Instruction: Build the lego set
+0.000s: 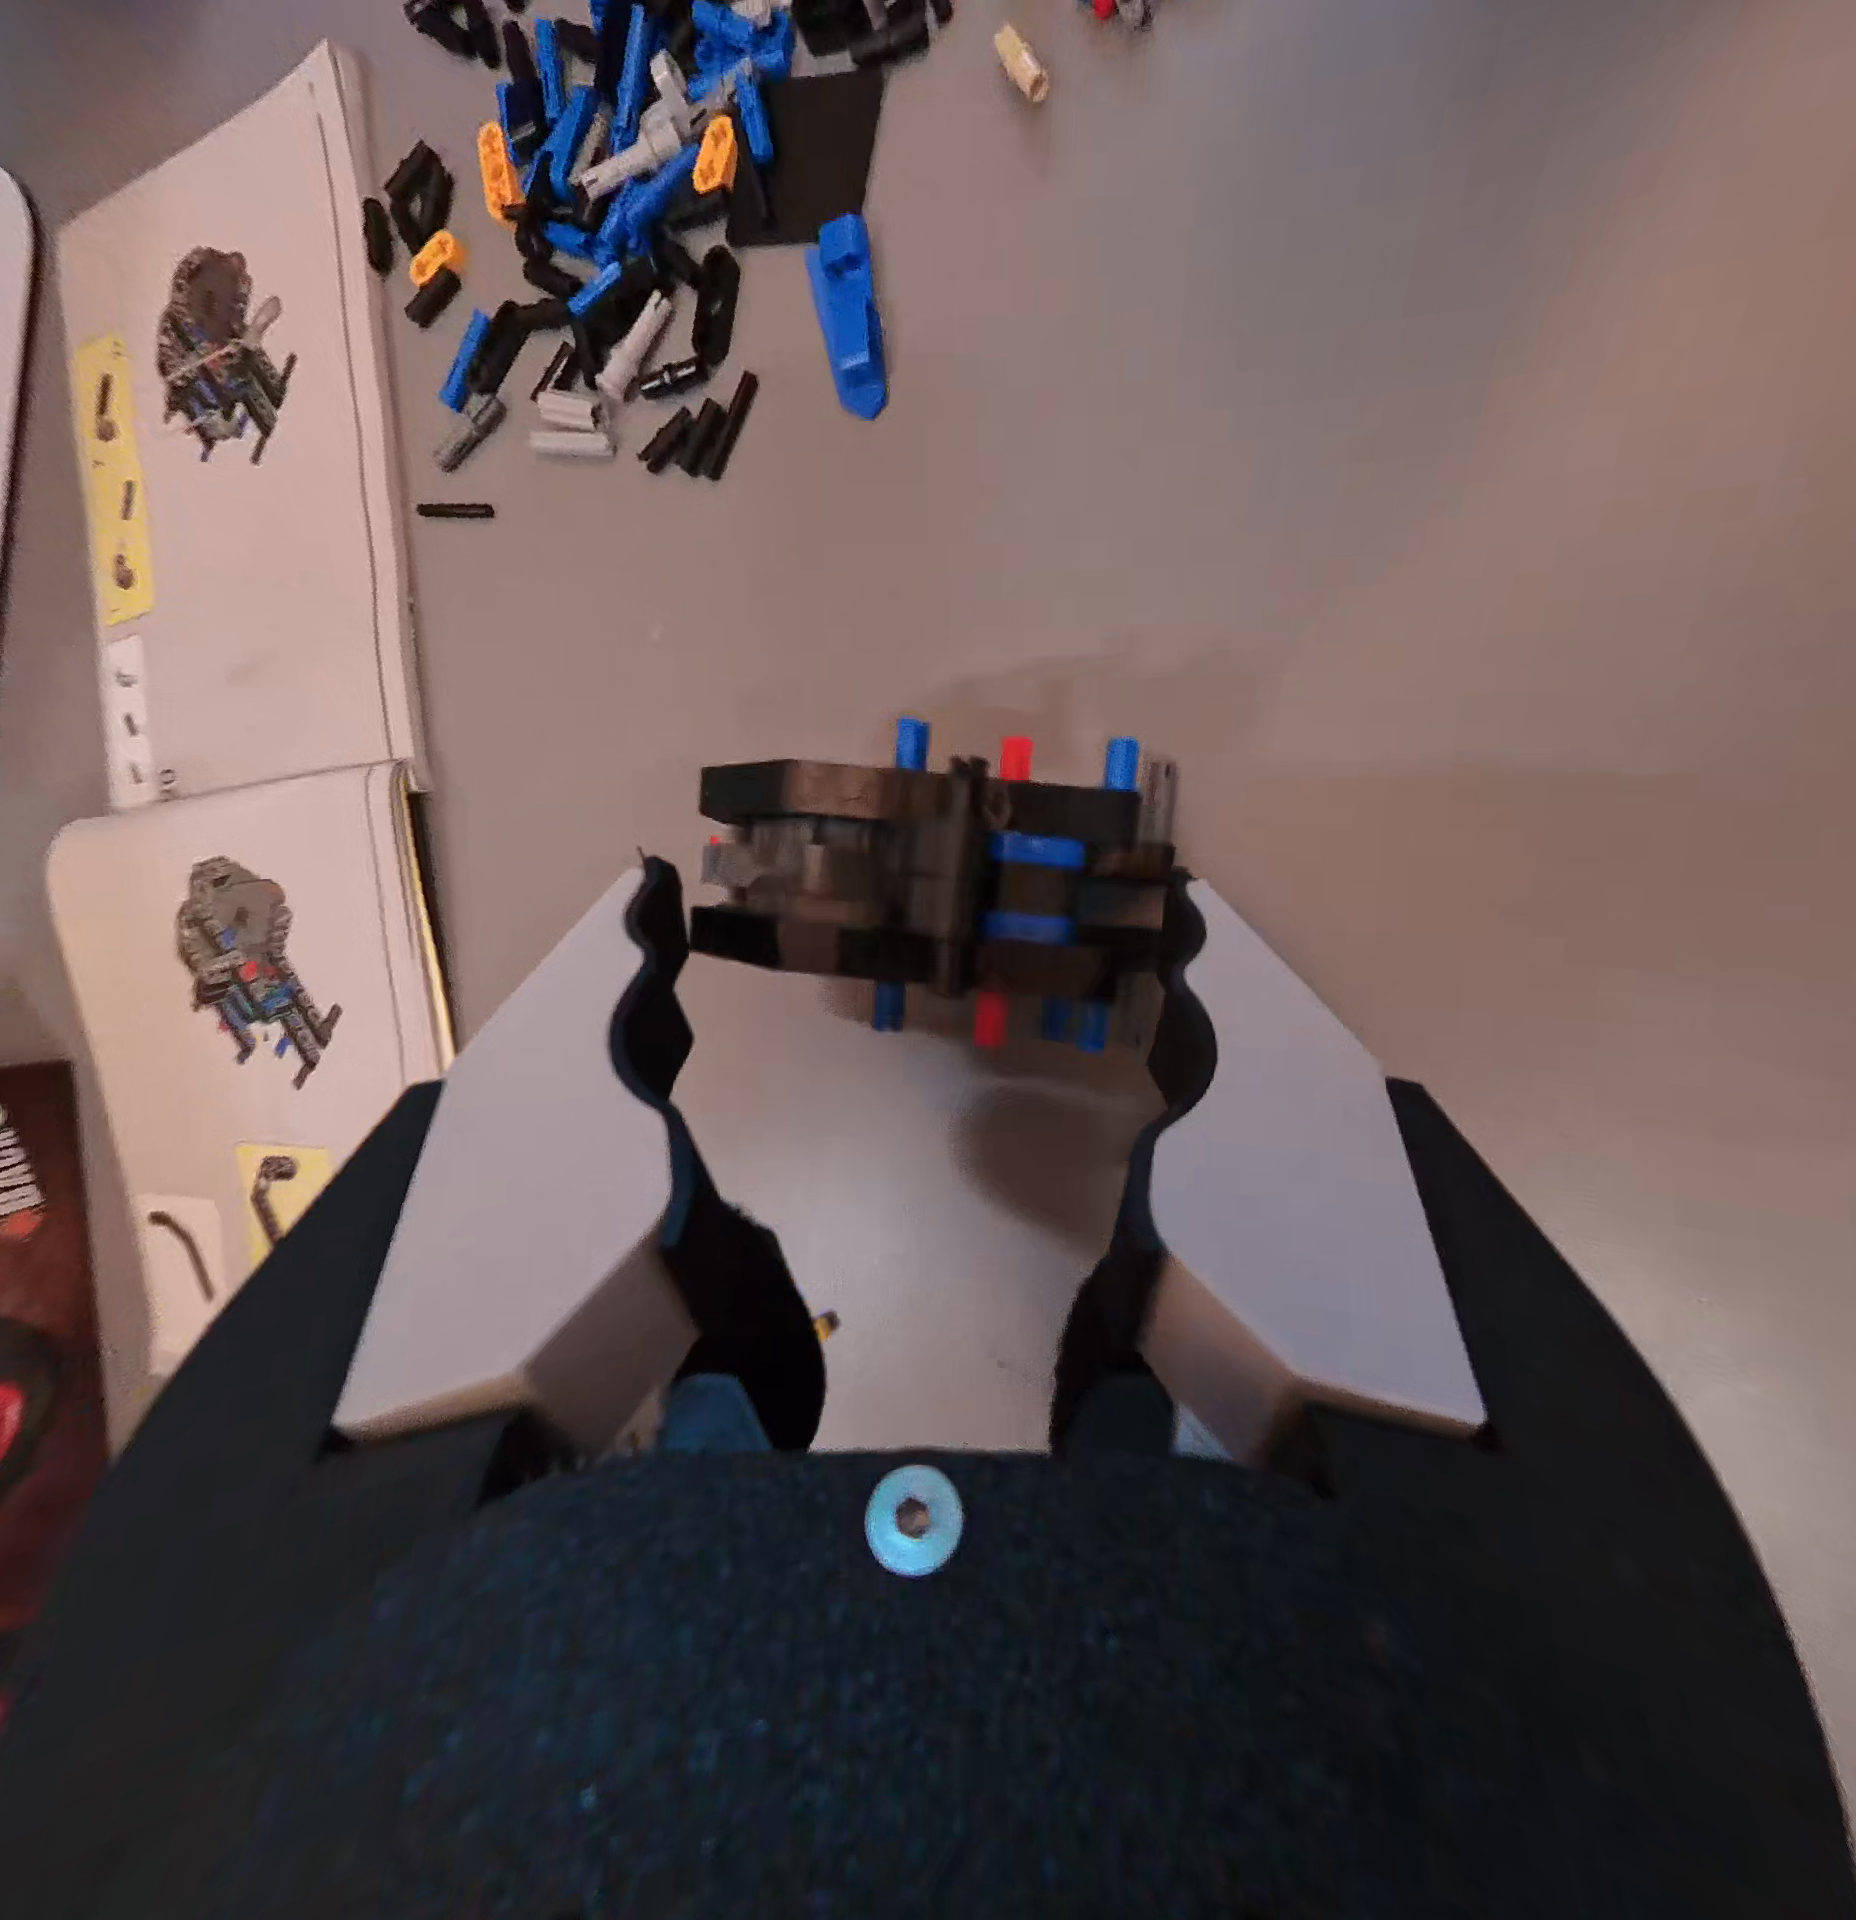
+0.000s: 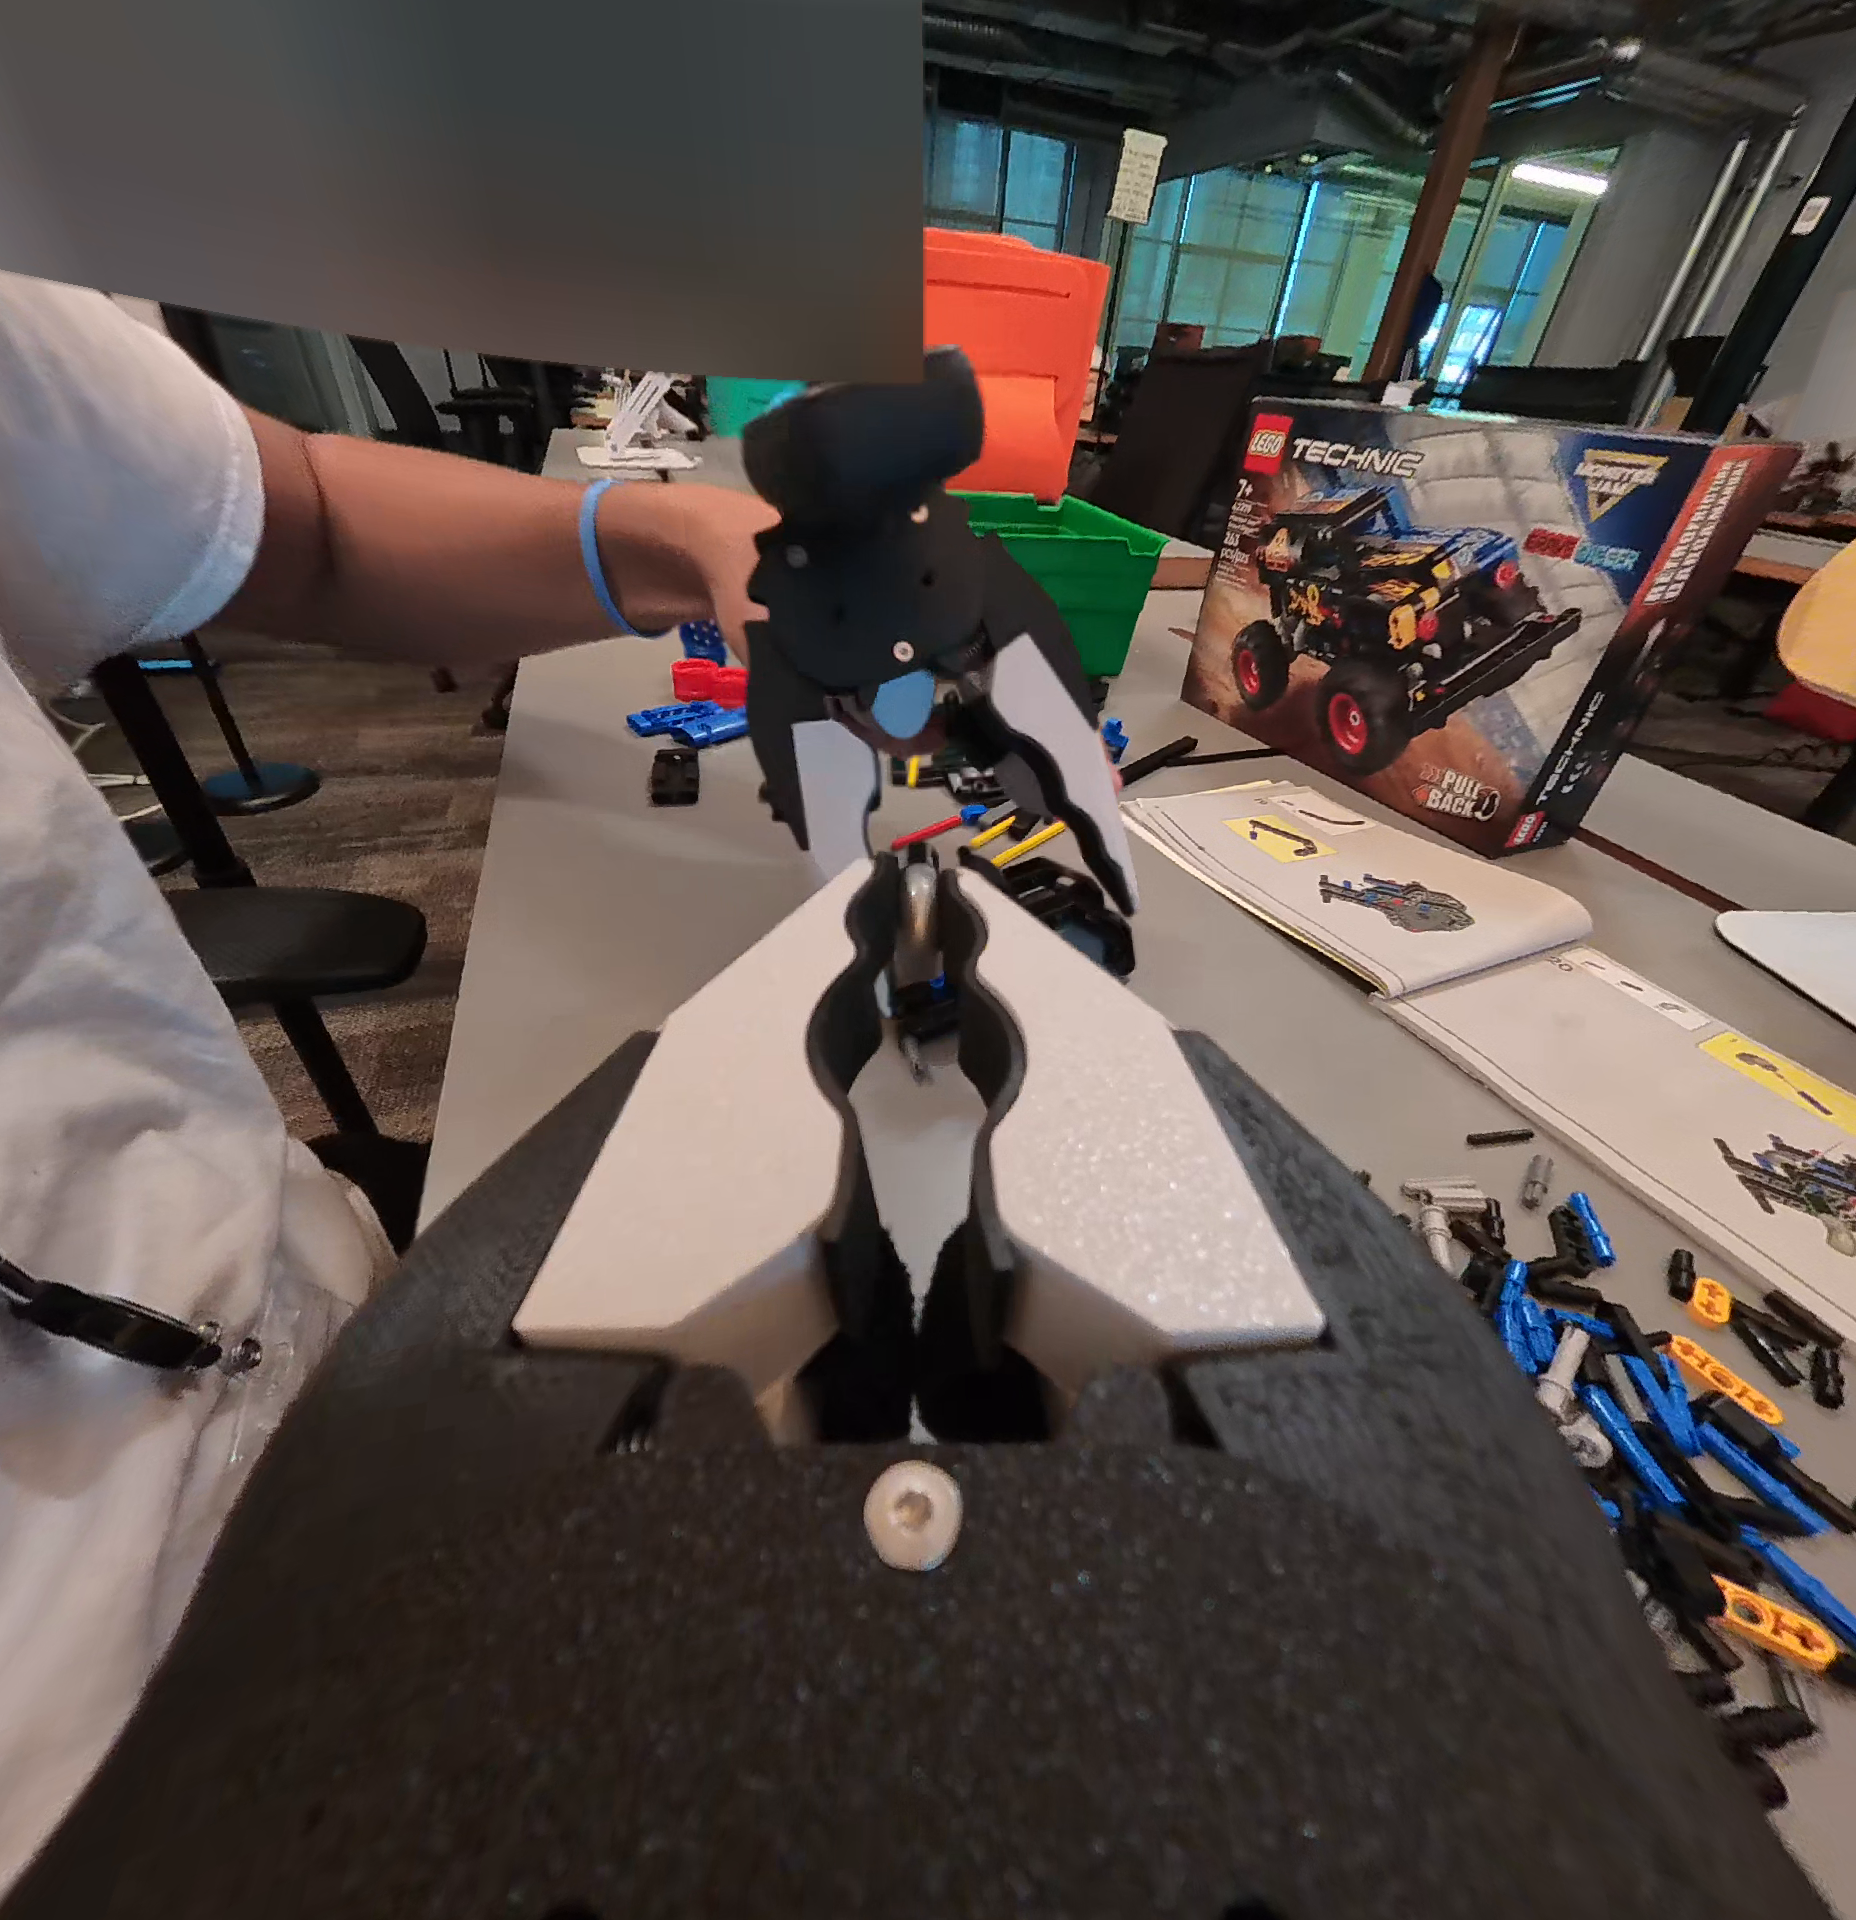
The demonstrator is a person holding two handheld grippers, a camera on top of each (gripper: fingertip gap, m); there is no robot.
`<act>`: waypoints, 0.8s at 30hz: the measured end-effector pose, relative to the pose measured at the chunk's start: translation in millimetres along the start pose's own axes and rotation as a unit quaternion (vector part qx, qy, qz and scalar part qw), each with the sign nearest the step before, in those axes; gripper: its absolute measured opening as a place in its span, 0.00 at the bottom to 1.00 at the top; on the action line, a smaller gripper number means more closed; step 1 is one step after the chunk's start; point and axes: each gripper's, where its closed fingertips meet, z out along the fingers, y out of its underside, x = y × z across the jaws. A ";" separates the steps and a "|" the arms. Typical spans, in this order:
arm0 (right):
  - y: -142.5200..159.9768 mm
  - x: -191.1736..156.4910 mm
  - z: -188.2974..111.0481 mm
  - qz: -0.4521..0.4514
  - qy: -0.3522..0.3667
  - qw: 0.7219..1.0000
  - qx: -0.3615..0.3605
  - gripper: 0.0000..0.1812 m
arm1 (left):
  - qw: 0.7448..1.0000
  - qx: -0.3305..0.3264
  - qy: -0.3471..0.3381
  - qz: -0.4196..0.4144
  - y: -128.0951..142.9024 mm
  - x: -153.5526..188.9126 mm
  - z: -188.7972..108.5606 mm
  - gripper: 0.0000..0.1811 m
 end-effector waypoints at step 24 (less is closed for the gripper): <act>10.2 18.8 29.2 -0.055 -0.038 0.988 -0.137 0.04 | 0.943 0.302 0.079 -0.119 -57.7 -12.6 -38.0 0.45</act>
